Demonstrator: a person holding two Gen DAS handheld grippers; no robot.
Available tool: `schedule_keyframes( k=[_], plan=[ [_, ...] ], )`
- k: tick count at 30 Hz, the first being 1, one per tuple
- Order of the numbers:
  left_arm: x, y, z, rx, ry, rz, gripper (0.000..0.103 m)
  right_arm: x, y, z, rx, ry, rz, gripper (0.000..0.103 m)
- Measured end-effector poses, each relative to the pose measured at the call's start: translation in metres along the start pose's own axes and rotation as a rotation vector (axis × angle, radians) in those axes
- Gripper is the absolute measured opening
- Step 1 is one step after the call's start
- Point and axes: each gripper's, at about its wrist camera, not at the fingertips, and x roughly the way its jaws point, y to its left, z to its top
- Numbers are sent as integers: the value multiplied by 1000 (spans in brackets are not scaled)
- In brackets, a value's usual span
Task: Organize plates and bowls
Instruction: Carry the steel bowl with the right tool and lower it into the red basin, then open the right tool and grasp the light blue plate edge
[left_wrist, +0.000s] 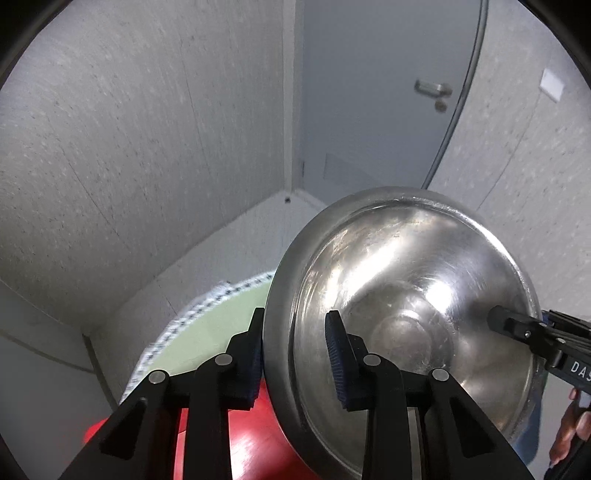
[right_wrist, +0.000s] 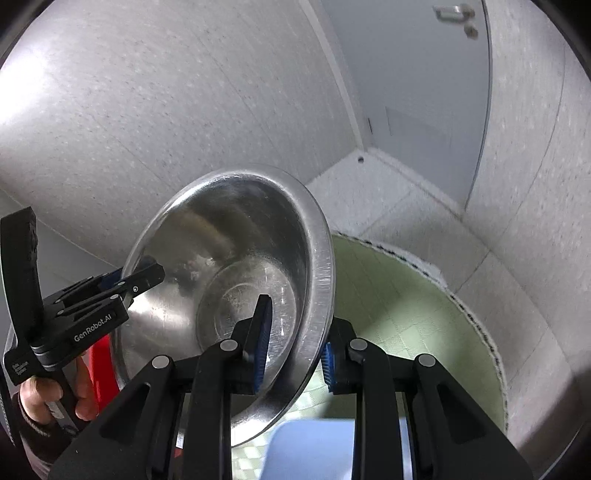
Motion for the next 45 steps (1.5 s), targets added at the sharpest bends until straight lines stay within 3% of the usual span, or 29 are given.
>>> schedule_keyframes(
  k=[6, 11, 16, 22, 26, 29, 36, 39, 41, 45],
  plan=[
    [-64, 52, -44, -34, -86, 57, 28, -37, 62, -15, -107, -42, 47, 24],
    [-91, 97, -92, -71, -72, 117, 28, -33, 113, -45, -168, 7, 118, 24],
    [-84, 131, -132, -118, -23, 150, 29, -8, 146, -83, -203, 88, 138, 24],
    [-48, 144, -159, -131, 44, 162, 30, 32, 149, -108, -173, 202, 140, 24],
    [-18, 143, -156, -135, 73, 150, 31, 47, 151, -114, -166, 227, 115, 25],
    [-2, 135, -133, -126, 94, 155, 32, 55, 150, -116, -160, 234, 94, 26],
    [25, 133, -116, -136, 114, 140, 48, 62, 159, -122, -172, 217, 48, 35],
    [9, 127, -113, -147, 83, 136, 64, 53, 159, -124, -168, 208, 73, 50],
    [-13, 125, -114, -148, 58, 192, 77, 49, 160, -127, -170, 207, 84, 52],
    [-43, 108, -109, -138, -24, 298, 79, 29, 157, -127, -179, 179, 87, 65]
  ],
)
